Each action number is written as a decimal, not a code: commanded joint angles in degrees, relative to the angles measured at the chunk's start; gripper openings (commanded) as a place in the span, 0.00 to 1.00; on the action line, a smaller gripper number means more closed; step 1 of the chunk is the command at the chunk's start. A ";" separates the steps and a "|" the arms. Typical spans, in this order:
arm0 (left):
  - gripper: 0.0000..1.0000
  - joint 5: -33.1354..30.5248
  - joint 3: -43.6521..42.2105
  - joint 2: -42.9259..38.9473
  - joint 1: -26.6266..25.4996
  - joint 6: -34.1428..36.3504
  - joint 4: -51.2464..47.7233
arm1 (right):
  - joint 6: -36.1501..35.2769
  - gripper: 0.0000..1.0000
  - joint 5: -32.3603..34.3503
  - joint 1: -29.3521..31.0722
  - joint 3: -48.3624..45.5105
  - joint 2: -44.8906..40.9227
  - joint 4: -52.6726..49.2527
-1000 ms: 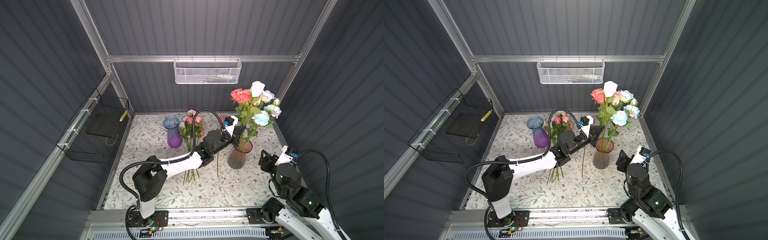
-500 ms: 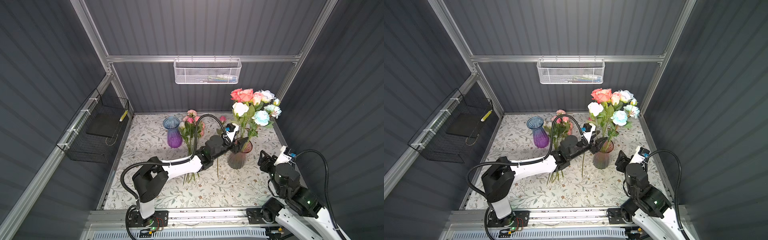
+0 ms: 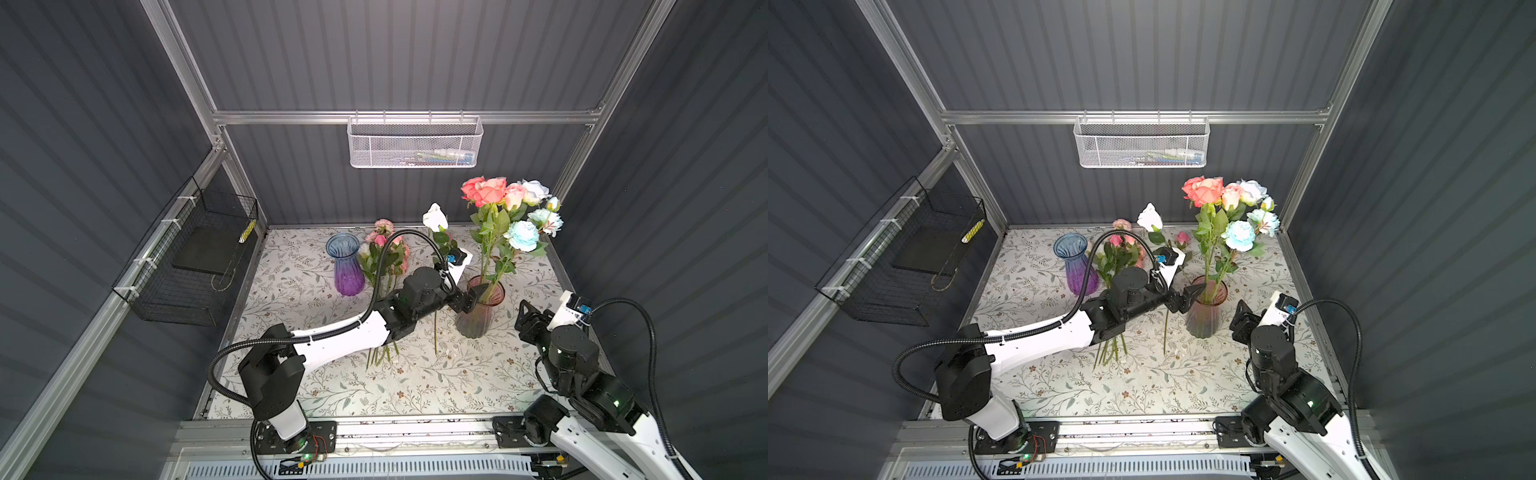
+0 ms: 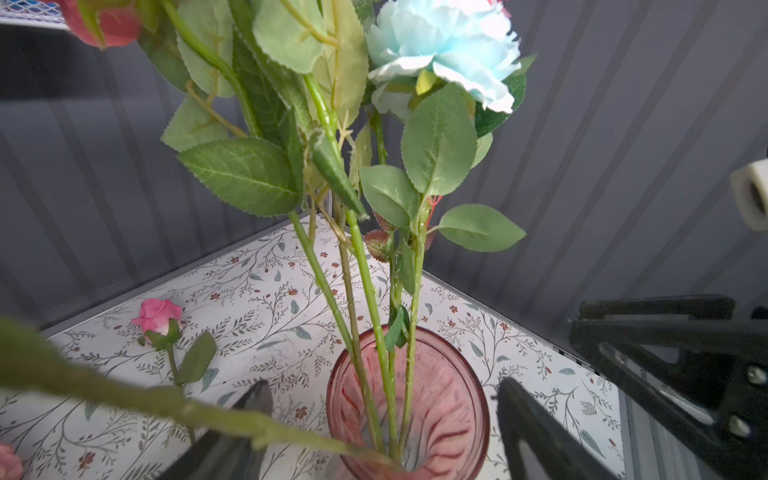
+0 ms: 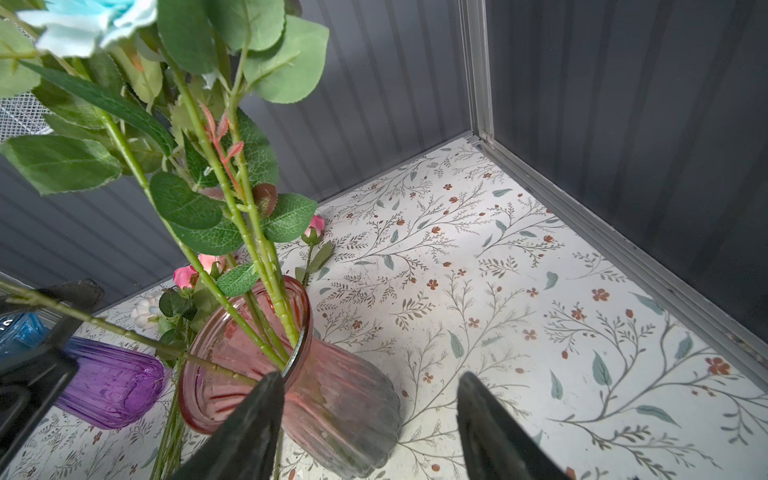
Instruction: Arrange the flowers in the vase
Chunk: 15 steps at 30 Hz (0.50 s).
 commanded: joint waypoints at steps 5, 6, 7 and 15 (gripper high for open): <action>0.93 1.12 -1.44 -5.60 0.02 3.13 -9.55 | -0.77 0.68 0.37 -0.14 0.89 0.46 1.08; 0.93 1.20 -2.41 -6.96 -0.03 3.20 -9.98 | -0.89 0.68 0.40 -0.22 0.91 0.40 1.06; 0.93 1.66 -3.67 -8.54 -0.04 3.32 -10.56 | -0.98 0.68 0.58 -0.21 0.92 0.37 1.18; 0.71 -0.98 -14.51 -20.16 0.01 5.50 -18.60 | -0.48 0.68 0.33 -0.30 0.88 0.28 1.10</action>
